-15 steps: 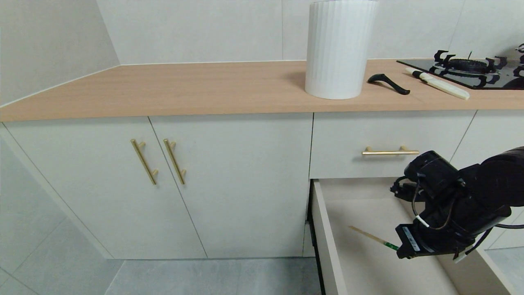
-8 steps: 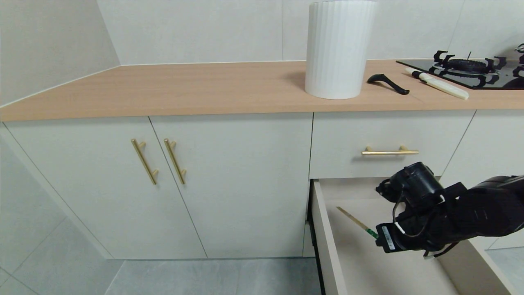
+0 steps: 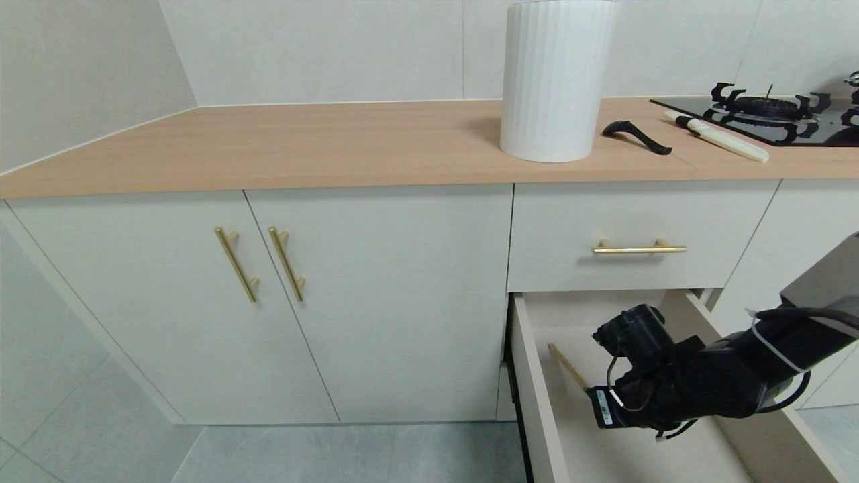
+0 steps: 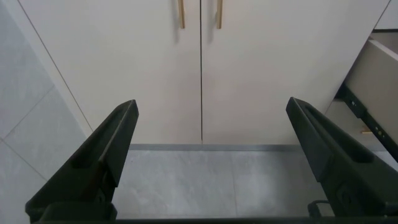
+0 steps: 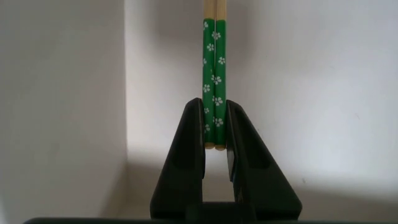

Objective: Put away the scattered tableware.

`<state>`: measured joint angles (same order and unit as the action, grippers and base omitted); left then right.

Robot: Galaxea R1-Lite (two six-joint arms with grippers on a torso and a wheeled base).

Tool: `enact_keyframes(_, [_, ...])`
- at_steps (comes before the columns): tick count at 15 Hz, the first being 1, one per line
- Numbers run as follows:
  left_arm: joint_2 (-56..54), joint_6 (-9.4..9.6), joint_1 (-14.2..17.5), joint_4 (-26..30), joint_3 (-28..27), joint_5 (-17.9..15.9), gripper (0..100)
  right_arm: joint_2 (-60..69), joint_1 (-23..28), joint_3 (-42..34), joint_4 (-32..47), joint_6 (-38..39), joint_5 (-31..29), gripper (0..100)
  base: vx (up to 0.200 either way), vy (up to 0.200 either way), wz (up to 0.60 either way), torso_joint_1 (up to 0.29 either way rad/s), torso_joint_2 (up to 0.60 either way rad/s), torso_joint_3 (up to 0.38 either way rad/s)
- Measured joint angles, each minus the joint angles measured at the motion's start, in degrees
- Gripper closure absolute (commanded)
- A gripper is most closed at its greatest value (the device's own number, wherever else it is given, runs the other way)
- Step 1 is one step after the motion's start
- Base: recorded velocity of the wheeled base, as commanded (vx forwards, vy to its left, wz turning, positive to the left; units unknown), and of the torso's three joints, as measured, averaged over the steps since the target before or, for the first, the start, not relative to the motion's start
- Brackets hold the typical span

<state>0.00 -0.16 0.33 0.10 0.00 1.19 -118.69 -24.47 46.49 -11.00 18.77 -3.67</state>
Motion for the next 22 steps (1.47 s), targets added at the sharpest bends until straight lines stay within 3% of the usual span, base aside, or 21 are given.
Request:
enact_keyframes(6, [0.0,0.00,0.0,0.0,0.0,0.0,0,-8.3,0.5,-0.6,-9.3,0.0,-4.4,100,0.000,0.000,0.00,0.000,0.00,0.000])
enact_keyframes(12, [0.0,0.00,0.0,0.0,0.0,0.0,0,-11.6,0.8,-0.4,-11.1,-0.1,-5.0,100,0.000,0.000,0.00,0.000,0.00,0.000])
enact_keyframes(13, [0.0,0.02,0.0,0.0,0.0,0.0,0,-11.8,0.8,-0.5,-11.4,-0.1,-5.1,0,0.000,0.000,0.00,0.000,0.00,0.000])
enact_keyframes(22, [0.0,0.00,0.0,0.0,0.0,0.0,0,-9.9,0.9,-1.6,-11.3,-0.1,-4.9,0,0.000,0.000,0.00,0.000,0.00,0.000])
